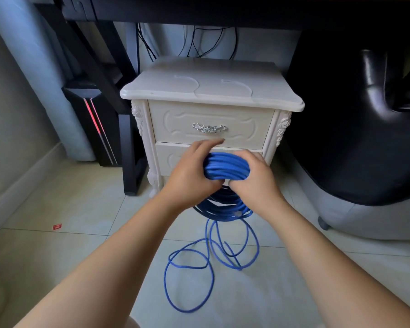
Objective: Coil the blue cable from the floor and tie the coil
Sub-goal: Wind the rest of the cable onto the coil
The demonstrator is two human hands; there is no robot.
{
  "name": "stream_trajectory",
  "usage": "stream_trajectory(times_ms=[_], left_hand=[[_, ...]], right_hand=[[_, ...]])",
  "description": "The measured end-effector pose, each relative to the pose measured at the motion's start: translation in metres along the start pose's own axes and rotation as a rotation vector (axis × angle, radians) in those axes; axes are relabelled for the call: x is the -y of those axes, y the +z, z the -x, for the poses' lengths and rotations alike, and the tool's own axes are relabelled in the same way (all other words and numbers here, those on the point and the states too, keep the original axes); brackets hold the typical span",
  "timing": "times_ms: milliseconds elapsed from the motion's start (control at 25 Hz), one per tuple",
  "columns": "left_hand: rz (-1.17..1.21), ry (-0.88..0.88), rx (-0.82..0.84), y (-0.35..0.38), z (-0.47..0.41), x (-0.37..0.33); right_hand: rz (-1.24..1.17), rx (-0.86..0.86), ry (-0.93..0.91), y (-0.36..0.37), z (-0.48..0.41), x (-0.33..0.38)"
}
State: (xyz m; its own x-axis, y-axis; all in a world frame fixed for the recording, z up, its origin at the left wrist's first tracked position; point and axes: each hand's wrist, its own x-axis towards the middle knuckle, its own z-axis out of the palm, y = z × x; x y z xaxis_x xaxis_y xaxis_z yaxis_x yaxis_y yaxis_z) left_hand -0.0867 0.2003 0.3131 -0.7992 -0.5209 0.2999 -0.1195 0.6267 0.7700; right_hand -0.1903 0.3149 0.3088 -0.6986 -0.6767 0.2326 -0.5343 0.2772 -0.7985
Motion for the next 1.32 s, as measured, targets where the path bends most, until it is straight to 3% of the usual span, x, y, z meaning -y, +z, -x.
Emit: stream_trajectory(times_ms=[80,240,400,640,880,1080,1200,1320], left_hand=[[-0.157,0.041,0.03,0.0,0.002,0.0],[-0.162,-0.024,-0.027,-0.002,0.004,-0.005],[0.036,-0.155,-0.05,-0.002,0.004,-0.006],[0.346,-0.367,-0.138,-0.004,0.002,-0.007],[0.698,-0.639,-0.272,-0.006,-0.003,-0.003],[0.894,-0.756,-0.382,-0.006,-0.003,0.0],[1.032,-0.76,-0.411,0.001,0.001,-0.004],[1.083,-0.738,-0.296,0.008,0.008,-0.009]], right_hand=[[0.104,0.043,-0.079,0.005,0.002,0.0],[0.128,0.027,-0.094,0.006,0.005,0.0],[0.018,0.006,-0.086,0.003,0.003,0.004],[-0.398,0.22,0.172,-0.013,-0.002,0.0],[-0.75,0.216,0.353,-0.006,-0.003,-0.009],[-0.825,0.29,0.349,0.013,0.008,-0.009],[-0.839,0.223,0.355,0.021,0.012,-0.007],[-0.906,0.052,0.474,0.026,0.009,-0.009]])
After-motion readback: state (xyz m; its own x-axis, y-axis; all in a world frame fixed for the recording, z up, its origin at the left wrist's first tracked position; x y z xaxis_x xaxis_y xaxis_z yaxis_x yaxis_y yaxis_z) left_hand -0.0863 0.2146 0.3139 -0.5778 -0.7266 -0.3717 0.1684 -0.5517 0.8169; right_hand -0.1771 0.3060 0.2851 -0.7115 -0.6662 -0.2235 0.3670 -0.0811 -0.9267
